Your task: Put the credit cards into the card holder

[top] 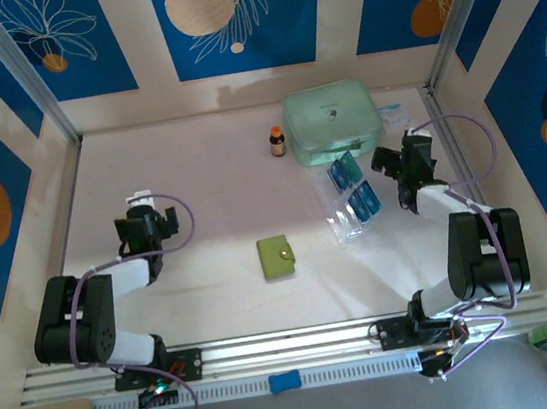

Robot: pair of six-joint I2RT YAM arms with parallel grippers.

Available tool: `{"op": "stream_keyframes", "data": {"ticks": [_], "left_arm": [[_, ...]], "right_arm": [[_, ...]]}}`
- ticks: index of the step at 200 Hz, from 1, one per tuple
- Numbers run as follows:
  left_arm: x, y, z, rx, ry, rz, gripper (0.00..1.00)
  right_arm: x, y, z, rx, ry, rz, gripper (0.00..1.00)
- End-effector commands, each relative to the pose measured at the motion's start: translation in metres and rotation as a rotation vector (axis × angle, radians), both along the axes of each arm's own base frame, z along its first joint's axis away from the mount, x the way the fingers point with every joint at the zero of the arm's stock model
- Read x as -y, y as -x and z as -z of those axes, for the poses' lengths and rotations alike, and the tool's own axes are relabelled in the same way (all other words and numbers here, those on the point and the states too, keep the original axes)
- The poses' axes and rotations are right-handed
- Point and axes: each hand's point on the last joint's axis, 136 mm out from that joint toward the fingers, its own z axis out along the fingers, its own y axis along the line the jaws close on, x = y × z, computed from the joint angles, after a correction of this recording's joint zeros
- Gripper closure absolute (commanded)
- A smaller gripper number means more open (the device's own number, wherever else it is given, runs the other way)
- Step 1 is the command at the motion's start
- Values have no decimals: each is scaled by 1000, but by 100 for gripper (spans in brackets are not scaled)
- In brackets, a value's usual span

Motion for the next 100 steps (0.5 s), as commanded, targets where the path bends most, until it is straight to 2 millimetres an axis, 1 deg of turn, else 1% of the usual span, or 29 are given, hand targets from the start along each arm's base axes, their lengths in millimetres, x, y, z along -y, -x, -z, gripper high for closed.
{"op": "stream_keyframes", "data": {"ticks": [1,22,64,85,93,100], "left_arm": [[13,-16,-17,115,12,87,0],[20,-17,-10,121,14,129,0],[23,-17,-10,127,17,149,0],[27,-15,-4,141,20,175,0],[27,-15,-5,165,11,177,0],[26,-14,-3,149,17,173,0]], "right_arm": [[-17,-12,-30,146,9,-103,1],[-25,-14,-34,185,22,-155,1],[-35,-18,-39,224,45,-223,1],[-30,-13,-39,207,74,-199,1],[-29,-10,-36,184,82,-195,1],[-29,-7,-35,174,87,-192,1]]}}
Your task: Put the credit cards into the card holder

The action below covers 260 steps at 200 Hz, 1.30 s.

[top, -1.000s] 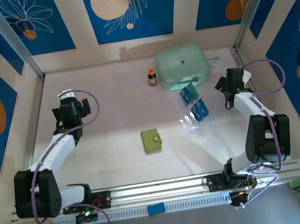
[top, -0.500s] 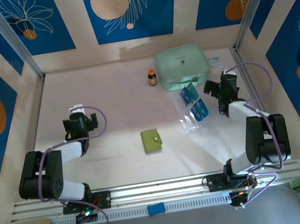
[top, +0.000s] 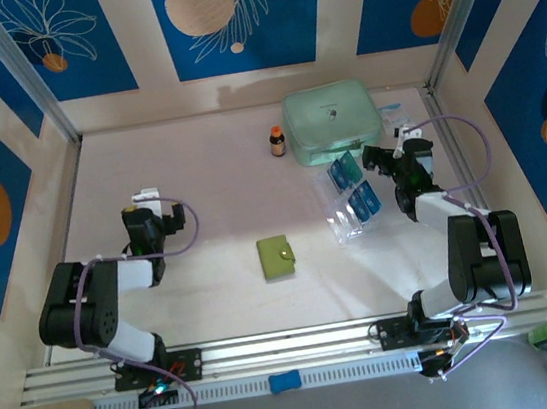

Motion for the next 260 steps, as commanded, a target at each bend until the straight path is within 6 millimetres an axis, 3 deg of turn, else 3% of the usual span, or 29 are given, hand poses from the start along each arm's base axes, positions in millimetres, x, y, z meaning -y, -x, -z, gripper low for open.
{"op": "stream_keyframes", "data": {"ticks": [1,67,112,131,217,260], "left_arm": [[3,1,1,28,-5,30,0],[3,0,0,37,-7,30,0],[2,0,0,37,-6,29,0],[3,0,0,36,-5,30,0],[3,0,0,34,-7,31,0],[3,0,0,36,-6,31,0]], "right_arm": [[-1,8,-9,15,49,-9,1],[3,33,-6,18,61,50,1],[5,55,25,18,46,72,1],[5,58,20,57,55,74,1],[40,71,6,75,-35,252,1],[63,78,30,-46,-18,369,1]]}}
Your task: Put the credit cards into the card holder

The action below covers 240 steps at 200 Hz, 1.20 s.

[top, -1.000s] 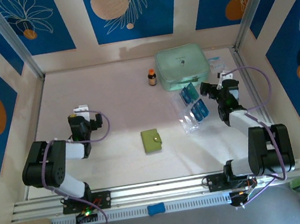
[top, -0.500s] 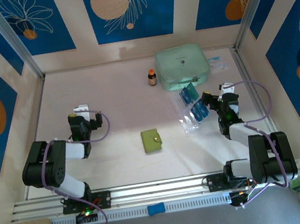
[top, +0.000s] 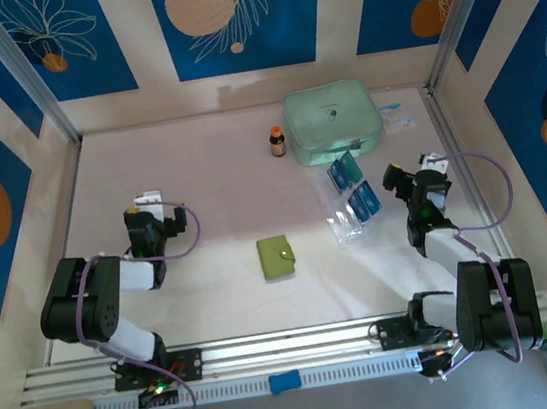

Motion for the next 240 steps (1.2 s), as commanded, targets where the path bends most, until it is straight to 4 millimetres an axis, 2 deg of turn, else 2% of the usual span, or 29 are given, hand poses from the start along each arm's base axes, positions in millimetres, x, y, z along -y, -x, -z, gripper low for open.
{"op": "stream_keyframes", "data": {"ticks": [1,13,46,77,132,168,240], "left_arm": [[0,-1,-4,25,3,7,0],[0,-1,-4,25,3,7,0],[0,-1,-4,25,3,7,0],[0,-1,-4,24,3,7,0],[0,-2,-4,25,2,7,0],[0,-2,-4,24,2,7,0],[0,-1,-4,23,3,7,0]], "right_arm": [[15,5,13,-72,-4,96,1],[21,6,19,-111,-5,135,1],[18,2,29,-226,24,139,1],[2,-9,36,-294,23,64,1],[-34,-15,53,-402,-46,-73,1],[-55,-17,52,-380,-90,-158,1],[-92,-23,42,-324,-61,-371,1]]}}
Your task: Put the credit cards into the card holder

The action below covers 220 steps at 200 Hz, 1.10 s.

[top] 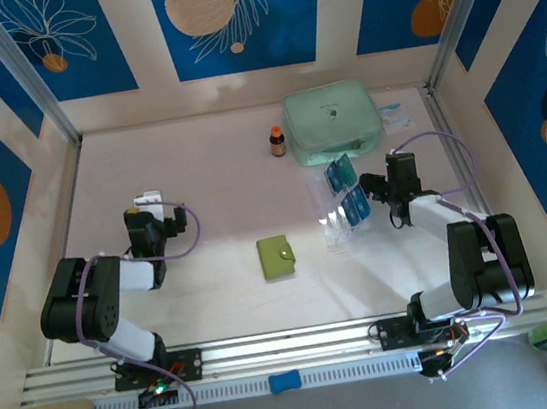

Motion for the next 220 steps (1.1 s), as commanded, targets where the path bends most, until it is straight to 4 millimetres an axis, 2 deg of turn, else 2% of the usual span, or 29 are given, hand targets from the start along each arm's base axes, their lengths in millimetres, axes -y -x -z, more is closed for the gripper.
{"op": "stream_keyframes", "data": {"ticks": [1,19,56,95,147,171,200,208,220], "left_arm": [[0,-1,-4,24,3,6,0],[0,-1,-4,24,3,7,0],[0,-1,-4,23,3,7,0],[0,-1,-4,23,3,6,0],[0,-1,-3,22,3,8,0],[0,-1,-3,23,3,8,0],[0,-2,-3,23,3,8,0],[0,-1,-3,22,4,8,0],[0,-2,-3,22,3,8,0]], "right_arm": [[-22,-6,-14,67,-32,-129,1],[-22,-8,-20,96,-36,-136,1],[1,-13,-34,158,23,-86,1],[9,-19,-40,261,55,-90,1],[0,-29,-42,340,11,-158,1],[-7,-28,-45,402,-14,-190,1],[-12,-19,-30,475,2,-210,1],[-15,-21,-32,508,6,-221,1],[-20,-22,-29,467,9,-253,1]]}}
